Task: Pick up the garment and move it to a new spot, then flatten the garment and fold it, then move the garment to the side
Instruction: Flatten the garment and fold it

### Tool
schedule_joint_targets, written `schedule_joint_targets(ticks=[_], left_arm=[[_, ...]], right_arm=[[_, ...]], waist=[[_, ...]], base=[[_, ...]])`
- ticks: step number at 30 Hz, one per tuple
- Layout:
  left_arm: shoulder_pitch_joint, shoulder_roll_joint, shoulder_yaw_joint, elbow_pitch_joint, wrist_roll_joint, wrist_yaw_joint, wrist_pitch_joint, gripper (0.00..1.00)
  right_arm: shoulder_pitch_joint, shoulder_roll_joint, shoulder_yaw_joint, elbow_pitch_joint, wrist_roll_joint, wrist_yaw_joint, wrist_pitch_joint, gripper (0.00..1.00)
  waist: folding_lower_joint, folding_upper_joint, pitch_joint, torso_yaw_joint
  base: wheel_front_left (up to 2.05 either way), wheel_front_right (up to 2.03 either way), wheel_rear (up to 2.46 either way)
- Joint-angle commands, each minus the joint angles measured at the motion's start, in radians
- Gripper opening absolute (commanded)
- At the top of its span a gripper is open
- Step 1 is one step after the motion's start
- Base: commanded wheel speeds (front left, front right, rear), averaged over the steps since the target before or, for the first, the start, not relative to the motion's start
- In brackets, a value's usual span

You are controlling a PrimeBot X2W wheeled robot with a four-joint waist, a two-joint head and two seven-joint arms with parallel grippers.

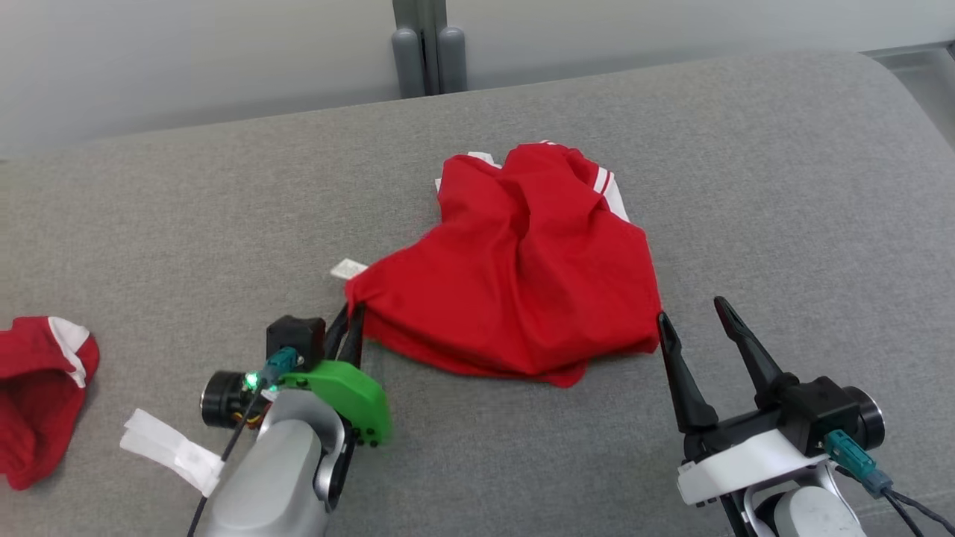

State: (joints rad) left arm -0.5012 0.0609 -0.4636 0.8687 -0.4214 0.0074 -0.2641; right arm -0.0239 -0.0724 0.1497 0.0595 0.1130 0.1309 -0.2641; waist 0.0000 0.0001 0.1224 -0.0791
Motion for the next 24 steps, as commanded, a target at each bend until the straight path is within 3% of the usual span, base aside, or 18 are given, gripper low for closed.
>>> schedule_joint_targets(ticks=[1, 7, 12, 19, 24], left_arm=[[0.019, 0.017, 0.021, -0.05, 0.014, 0.008, 0.0, 0.0], [0.044, 0.056, 0.129, -0.347, 0.047, -0.027, 0.0, 0.0], [-0.011, 0.095, 0.204, -0.544, 0.005, -0.056, 0.007, 0.0], [-0.191, 0.183, 0.273, -0.776, -0.006, -0.033, 0.124, 0.0], [-0.358, 0.188, 0.263, -0.849, 0.003, -0.034, 0.198, 0.0]], right_arm=[[0.012, 0.003, -0.006, -0.005, 0.005, 0.0, 0.0, 1.0], [0.029, 0.007, -0.018, -0.007, 0.002, 0.0, 0.0, 1.0], [0.03, 0.011, -0.016, -0.004, 0.002, 0.0, 0.0, 1.0], [0.033, 0.008, -0.033, -0.012, -0.004, 0.0, 0.0, 1.0], [0.025, 0.008, -0.044, -0.014, -0.008, 0.0, 0.0, 1.0]], waist=[[0.0, -0.0001, -0.01, 0.027], [0.0, -0.0001, -0.027, 0.079], [0.0, -0.0001, -0.033, 0.093], [0.0, -0.0001, -0.039, 0.096], [0.0, -0.0001, -0.041, 0.076]], base=[[0.0, 0.0, 0.0], [0.0, 0.0, 0.0], [0.0, 0.0, 0.0], [0.0, 0.0, 0.0], [0.0, 0.0, 0.0]])
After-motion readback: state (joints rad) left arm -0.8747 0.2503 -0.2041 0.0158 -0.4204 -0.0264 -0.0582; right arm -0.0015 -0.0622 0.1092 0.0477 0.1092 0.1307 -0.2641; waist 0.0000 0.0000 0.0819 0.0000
